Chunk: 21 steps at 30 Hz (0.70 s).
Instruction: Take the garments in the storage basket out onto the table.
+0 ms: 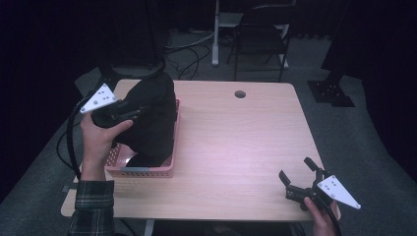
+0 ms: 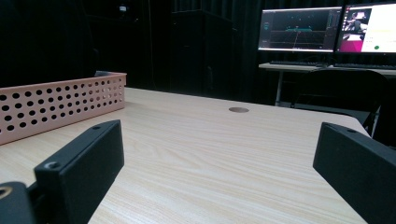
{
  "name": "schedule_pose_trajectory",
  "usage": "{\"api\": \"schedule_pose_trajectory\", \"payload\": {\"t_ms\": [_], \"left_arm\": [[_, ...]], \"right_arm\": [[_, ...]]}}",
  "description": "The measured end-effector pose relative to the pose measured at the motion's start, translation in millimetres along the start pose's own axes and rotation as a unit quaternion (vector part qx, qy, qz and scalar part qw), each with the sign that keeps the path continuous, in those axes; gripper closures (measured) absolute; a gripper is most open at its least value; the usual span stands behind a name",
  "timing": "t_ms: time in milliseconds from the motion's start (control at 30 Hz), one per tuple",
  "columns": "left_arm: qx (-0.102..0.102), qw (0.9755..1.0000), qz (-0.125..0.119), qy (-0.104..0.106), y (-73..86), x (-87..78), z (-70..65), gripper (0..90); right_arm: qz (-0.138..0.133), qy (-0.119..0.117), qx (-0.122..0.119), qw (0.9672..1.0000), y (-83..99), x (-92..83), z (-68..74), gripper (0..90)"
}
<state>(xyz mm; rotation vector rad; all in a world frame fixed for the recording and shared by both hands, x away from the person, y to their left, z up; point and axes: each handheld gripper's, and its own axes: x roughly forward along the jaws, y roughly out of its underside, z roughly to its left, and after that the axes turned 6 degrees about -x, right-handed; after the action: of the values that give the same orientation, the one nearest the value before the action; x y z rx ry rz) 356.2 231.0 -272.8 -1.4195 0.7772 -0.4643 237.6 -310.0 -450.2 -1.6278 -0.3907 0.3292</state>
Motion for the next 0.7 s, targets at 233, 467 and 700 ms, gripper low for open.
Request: {"api": "schedule_pose_trajectory", "payload": {"t_ms": [233,467,700], "left_arm": [[0.007,0.9998,-0.014,0.011,-12.2,9.3,-11.1,69.2],[0.014,0.9993,-0.031,0.018,-30.9,12.5,-20.9,69.3],[0.028,0.9979,-0.047,0.033,-52.7,12.4,-34.2,69.4]], "right_arm": [[0.0,-0.003,0.001,1.0,0.0,0.1,-0.3,1.5],[0.0,-0.005,0.001,1.0,0.0,0.2,-0.5,1.5],[0.0,-0.005,0.0,1.0,0.0,0.1,-0.4,1.5]]}}
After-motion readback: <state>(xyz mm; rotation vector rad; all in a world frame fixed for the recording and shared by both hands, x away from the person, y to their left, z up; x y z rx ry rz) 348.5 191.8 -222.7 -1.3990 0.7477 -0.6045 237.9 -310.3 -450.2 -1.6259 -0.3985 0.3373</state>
